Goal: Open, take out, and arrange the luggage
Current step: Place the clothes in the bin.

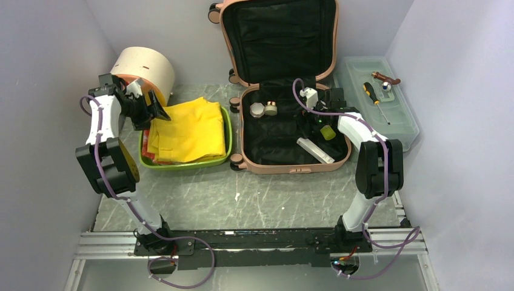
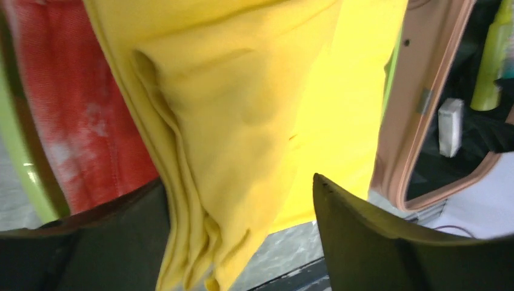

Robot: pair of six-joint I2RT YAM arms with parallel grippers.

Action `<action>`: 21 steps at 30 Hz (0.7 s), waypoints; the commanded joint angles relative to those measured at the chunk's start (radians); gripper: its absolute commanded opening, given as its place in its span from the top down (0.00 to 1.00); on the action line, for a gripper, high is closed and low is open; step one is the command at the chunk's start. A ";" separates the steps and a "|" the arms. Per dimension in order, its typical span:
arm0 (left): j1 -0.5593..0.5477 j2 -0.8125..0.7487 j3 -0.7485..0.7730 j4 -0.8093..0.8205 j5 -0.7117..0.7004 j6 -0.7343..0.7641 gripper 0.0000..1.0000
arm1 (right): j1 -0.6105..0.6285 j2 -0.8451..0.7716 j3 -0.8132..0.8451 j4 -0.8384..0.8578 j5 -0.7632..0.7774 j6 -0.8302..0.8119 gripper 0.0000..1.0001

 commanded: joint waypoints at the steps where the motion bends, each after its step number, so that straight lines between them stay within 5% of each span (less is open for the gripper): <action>1: 0.015 -0.084 0.057 0.076 -0.081 0.016 0.02 | -0.010 -0.046 -0.004 0.033 -0.030 -0.001 0.00; 9: 0.008 -0.241 -0.050 0.248 -0.044 0.119 0.03 | -0.010 -0.043 -0.005 0.030 -0.036 -0.004 0.00; 12: -0.016 -0.238 -0.070 0.241 -0.034 0.179 0.24 | -0.011 -0.044 -0.005 0.031 -0.037 -0.002 0.00; 14: -0.037 -0.218 -0.083 0.230 -0.067 0.206 0.61 | -0.010 -0.044 -0.006 0.031 -0.037 -0.002 0.00; 17: -0.053 -0.175 -0.105 0.219 -0.116 0.235 0.99 | -0.010 -0.045 -0.006 0.032 -0.039 0.000 0.00; 21: -0.076 -0.127 -0.181 0.257 -0.215 0.273 1.00 | -0.012 -0.047 -0.005 0.031 -0.040 0.002 0.00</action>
